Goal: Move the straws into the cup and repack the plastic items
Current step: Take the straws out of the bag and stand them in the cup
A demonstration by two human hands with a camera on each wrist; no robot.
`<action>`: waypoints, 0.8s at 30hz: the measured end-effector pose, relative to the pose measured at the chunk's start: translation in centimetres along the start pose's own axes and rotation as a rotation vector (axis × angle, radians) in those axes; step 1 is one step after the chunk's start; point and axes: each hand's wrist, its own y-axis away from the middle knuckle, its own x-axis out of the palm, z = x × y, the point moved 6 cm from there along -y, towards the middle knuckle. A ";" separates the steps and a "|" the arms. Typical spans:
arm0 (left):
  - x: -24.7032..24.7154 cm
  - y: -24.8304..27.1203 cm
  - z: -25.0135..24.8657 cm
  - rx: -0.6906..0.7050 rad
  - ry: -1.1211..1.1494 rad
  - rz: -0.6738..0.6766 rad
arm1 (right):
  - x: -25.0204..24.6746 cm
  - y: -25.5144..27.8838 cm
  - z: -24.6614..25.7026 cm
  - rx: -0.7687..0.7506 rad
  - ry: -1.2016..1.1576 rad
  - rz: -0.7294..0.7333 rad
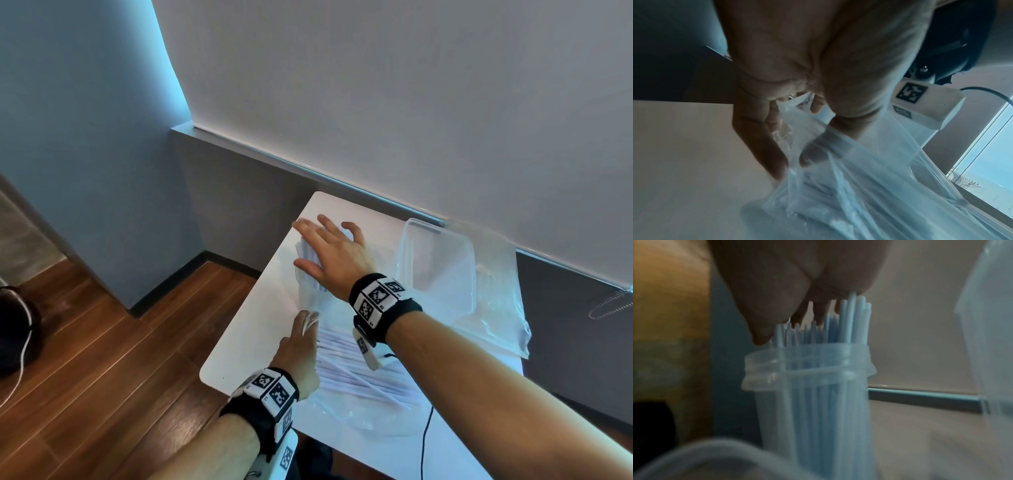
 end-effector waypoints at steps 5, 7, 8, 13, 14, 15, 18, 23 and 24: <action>0.1 -0.2 0.1 0.027 -0.003 -0.027 | -0.8 0.3 -0.9 0.045 0.029 0.056; -0.4 -0.2 0.0 0.052 0.020 -0.076 | -2.0 1.0 -0.6 0.053 -0.045 -0.014; -0.6 -0.2 -0.1 0.068 0.033 -0.108 | -3.4 1.9 -0.2 0.058 -0.089 -0.130; -1.6 0.5 -0.7 0.078 -0.033 -0.204 | -2.4 9.5 3.1 -0.070 -0.312 -0.143; -1.6 0.6 -0.6 0.051 -0.051 -0.196 | 0.2 11.0 3.3 -0.014 -0.302 0.046; -1.6 0.8 -0.6 0.019 -0.071 -0.180 | 2.9 12.7 3.1 0.060 -0.267 0.215; -1.0 1.1 -0.5 -0.050 -0.140 -0.111 | 9.4 16.3 1.8 0.206 -0.164 0.398; 0.1 0.9 -0.4 -0.040 -0.207 -0.086 | 12.2 17.1 0.0 0.276 -0.065 0.380; 0.2 0.8 -0.3 -0.037 -0.222 -0.085 | 12.1 17.1 -0.3 0.278 -0.061 0.374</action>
